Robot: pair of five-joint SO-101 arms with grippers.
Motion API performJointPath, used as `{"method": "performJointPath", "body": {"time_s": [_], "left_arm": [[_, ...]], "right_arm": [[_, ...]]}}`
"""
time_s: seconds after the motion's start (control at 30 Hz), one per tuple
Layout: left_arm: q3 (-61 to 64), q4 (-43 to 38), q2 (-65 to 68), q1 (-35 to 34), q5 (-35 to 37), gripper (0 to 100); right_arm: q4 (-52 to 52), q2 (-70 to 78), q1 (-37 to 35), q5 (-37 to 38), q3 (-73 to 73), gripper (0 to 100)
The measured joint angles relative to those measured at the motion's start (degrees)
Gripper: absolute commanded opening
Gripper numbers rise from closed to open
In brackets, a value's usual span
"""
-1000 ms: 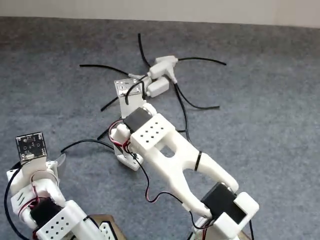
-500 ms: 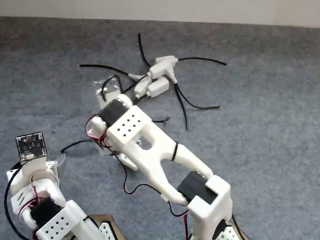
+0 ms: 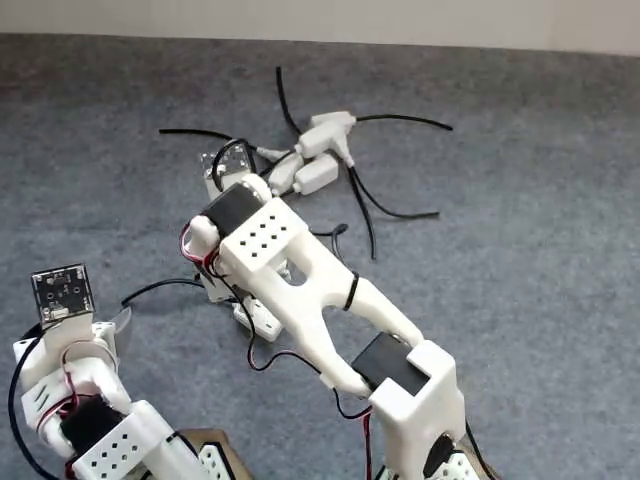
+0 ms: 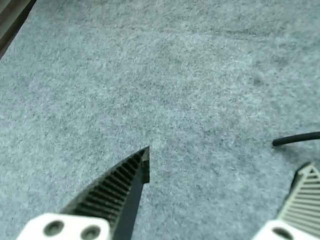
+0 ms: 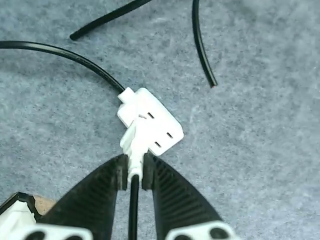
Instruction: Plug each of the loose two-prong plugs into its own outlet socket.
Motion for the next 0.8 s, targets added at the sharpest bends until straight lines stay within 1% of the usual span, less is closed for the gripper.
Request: {"method": "performJointPath", "body": {"time_s": [0.2, 0.33, 0.47, 0.8], "left_arm": [[0.0, 0.0, 0.0, 0.0, 0.0, 42], [0.0, 0.0, 0.0, 0.0, 0.0, 42], [0.0, 0.0, 0.0, 0.0, -0.1, 42], [0.0, 0.0, 0.0, 0.0, -0.1, 42]], "right_arm": [[0.0, 0.0, 0.0, -0.4, 0.0, 0.5], [0.2, 0.0, 0.0, -3.5, 0.0, 0.7], [0.2, 0.0, 0.0, -10.5, 0.0, 3.3], [0.9, 0.0, -0.1, -15.5, 0.0, 3.9]]}}
